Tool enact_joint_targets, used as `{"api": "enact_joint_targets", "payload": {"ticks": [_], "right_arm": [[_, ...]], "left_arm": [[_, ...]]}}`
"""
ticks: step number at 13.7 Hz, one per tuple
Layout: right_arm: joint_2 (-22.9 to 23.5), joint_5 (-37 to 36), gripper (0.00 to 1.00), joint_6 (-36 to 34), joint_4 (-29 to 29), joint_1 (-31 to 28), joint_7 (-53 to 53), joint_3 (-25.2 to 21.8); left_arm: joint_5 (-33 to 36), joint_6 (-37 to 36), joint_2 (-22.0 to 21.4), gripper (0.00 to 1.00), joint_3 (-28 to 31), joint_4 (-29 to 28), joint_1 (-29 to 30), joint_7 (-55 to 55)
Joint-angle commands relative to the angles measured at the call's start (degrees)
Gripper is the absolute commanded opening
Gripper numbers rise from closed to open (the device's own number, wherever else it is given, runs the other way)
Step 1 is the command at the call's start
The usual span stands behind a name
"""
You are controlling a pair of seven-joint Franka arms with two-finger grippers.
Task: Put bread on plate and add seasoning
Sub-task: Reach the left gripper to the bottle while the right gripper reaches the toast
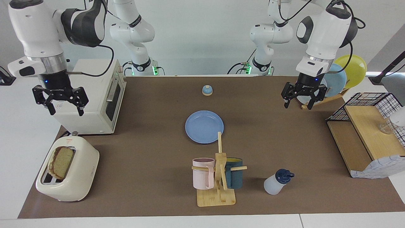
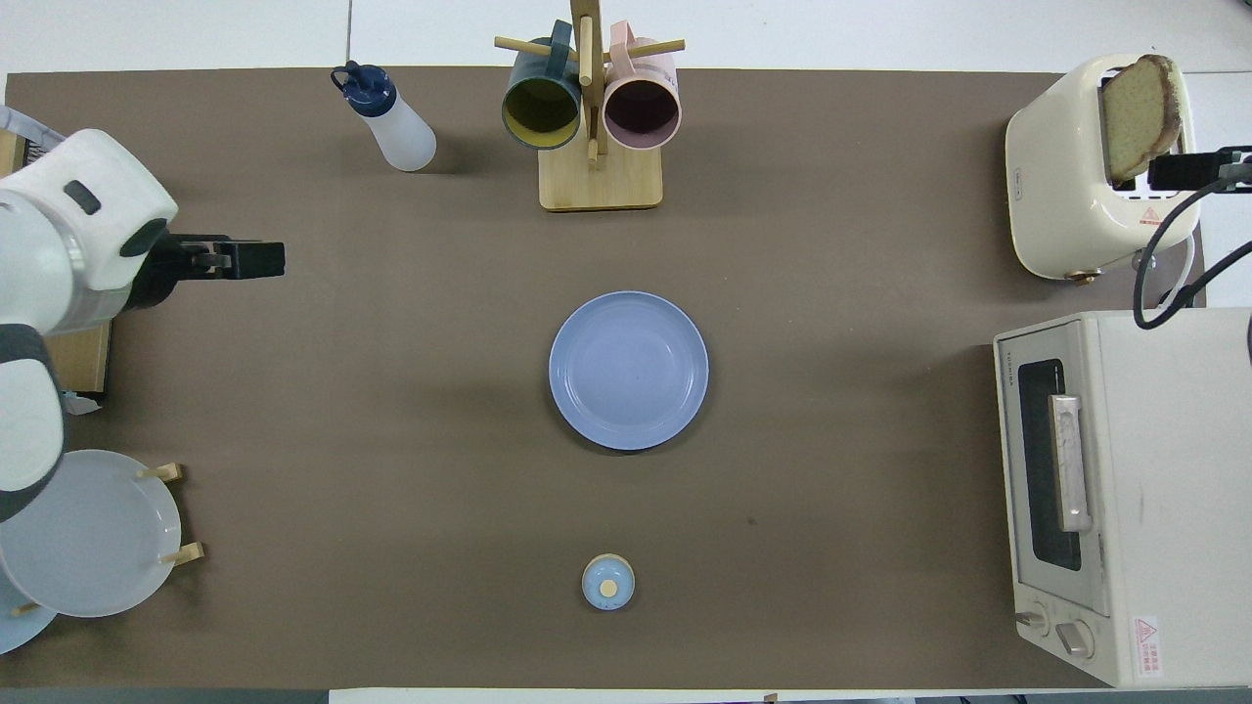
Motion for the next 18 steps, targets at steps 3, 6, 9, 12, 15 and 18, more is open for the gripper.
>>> {"api": "enact_joint_targets", "payload": {"ticks": [3,6,9,12,15,18], "right_arm": [[6.27,1.47,1.00,13.33,-2.14,-2.54,-3.05,0.27],[8.72,1.74,1.00,17.08,-2.14,-2.55,-3.31,0.36],[10.48,2.00,0.94,18.60,-2.05,-2.72,-3.32,0.36],[11.89,4.90,0.57,21.15,-1.88,-2.72,-3.40,0.45],[12.59,5.08,0.04,16.52,2.67,-3.16,-10.14,0.54],[13.30,6.66,0.00,9.30,7.25,-3.95,-16.56,0.54]], "left_arm": [[4.76,14.38,12.79,1.00,0.71,0.11,-4.05,-4.53],[7.50,20.82,21.23,1.00,0.71,4.32,-4.76,-9.56],[8.73,21.26,28.54,1.00,0.80,11.18,-5.29,-10.17],[8.99,25.55,32.50,1.00,2.20,13.73,-7.40,-13.95],[9.00,25.75,35.49,1.00,2.99,17.95,-7.14,-14.13],[9.08,25.75,37.69,1.00,4.31,20.42,-7.58,-14.48]]}}
